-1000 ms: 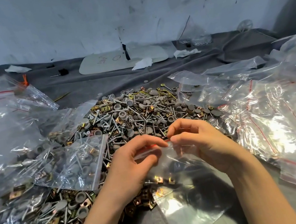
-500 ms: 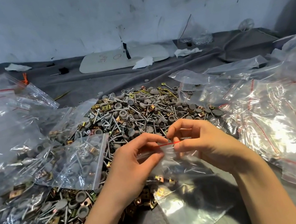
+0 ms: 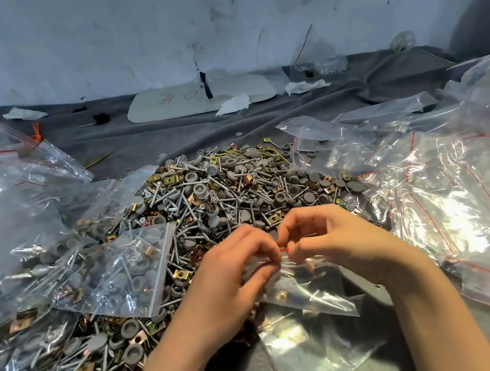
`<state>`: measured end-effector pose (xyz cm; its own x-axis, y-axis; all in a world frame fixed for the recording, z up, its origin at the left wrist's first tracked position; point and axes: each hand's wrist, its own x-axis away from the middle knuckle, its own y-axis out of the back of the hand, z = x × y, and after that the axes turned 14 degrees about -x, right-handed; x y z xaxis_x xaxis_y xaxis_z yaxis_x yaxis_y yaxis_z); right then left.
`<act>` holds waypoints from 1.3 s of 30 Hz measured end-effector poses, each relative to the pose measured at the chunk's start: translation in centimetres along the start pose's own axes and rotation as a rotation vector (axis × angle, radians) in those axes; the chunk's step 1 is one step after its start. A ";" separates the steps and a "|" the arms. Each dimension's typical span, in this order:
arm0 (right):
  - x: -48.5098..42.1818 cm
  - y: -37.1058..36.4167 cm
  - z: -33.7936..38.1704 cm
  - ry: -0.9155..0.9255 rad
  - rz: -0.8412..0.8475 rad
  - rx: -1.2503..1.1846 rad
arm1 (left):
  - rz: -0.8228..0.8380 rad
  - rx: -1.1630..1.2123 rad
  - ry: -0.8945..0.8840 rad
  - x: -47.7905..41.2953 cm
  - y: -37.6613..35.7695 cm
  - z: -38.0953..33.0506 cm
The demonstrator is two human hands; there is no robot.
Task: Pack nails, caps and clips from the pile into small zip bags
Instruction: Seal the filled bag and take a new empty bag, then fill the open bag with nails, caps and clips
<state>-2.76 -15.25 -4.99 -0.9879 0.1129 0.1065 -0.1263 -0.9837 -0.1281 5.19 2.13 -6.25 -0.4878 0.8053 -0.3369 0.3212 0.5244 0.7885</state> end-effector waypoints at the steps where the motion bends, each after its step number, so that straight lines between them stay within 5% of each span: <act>1: -0.1 0.1 0.0 0.015 -0.035 0.020 | -0.002 0.011 -0.025 0.0 0.1 -0.1; 6: -0.2 0.8 -0.5 -0.011 -0.124 0.116 | 0.079 0.180 -0.054 0.4 0.7 -0.7; 15: 1.2 1.6 0.1 -0.101 0.153 -0.118 | 0.116 0.148 0.045 0.5 1.0 0.0; 25: 0.7 1.3 -0.1 -0.112 0.030 -0.013 | 0.272 0.409 0.069 0.6 1.2 -0.1; 29: 0.6 2.2 0.1 0.044 -0.243 -0.052 | 0.164 0.443 0.110 0.6 1.4 0.2; 33: 1.0 5.3 -0.5 0.078 -0.738 0.605 | -0.002 0.559 0.194 0.4 1.5 0.7; 36: 1.2 6.2 -1.2 -0.059 -0.747 0.764 | -0.092 0.518 0.232 0.4 1.3 0.8; 39: 0.9 6.1 -1.4 -0.056 -0.751 0.772 | -0.195 0.226 0.233 0.3 0.9 0.9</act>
<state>-4.51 -20.99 -7.11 -0.6733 0.7373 -0.0540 -0.5883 -0.4901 0.6433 6.04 3.09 -6.14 -0.7209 0.6133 -0.3228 0.3620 0.7304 0.5791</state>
